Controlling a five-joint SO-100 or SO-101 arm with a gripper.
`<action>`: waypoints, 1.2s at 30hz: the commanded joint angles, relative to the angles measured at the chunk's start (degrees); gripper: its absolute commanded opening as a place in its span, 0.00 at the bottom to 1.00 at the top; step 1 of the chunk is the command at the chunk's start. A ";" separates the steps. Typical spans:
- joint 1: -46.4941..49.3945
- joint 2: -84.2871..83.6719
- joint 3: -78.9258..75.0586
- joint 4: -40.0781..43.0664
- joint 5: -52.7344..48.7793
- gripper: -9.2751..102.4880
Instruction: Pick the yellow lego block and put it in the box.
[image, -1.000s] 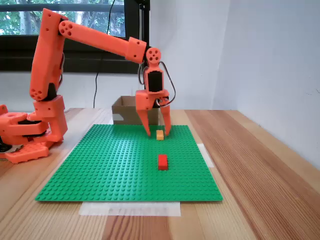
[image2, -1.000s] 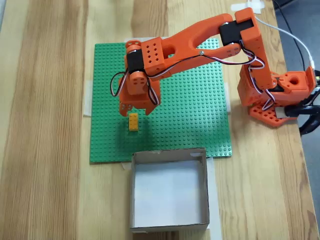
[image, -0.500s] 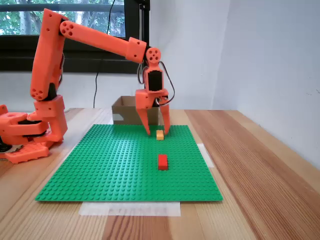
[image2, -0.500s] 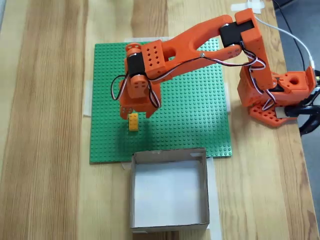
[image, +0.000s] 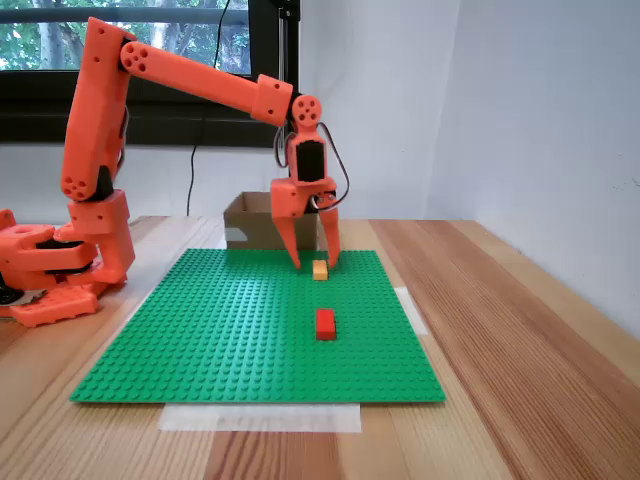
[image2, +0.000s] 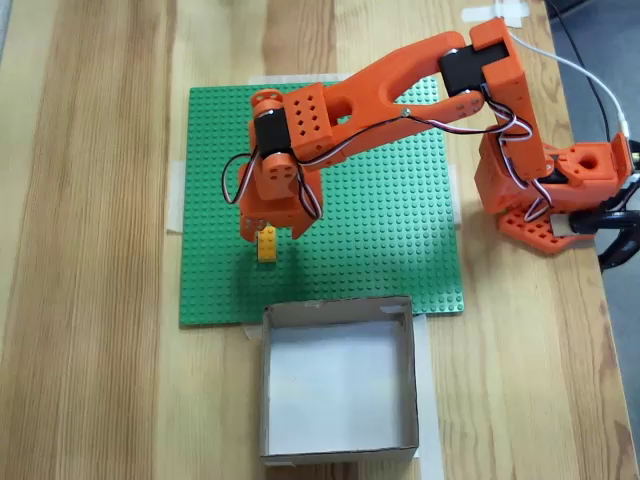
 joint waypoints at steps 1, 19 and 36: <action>-0.09 0.35 -0.35 -0.53 0.35 0.28; -0.26 -0.97 -0.18 -2.46 0.26 0.27; 0.35 -1.05 1.23 -5.01 -0.97 0.21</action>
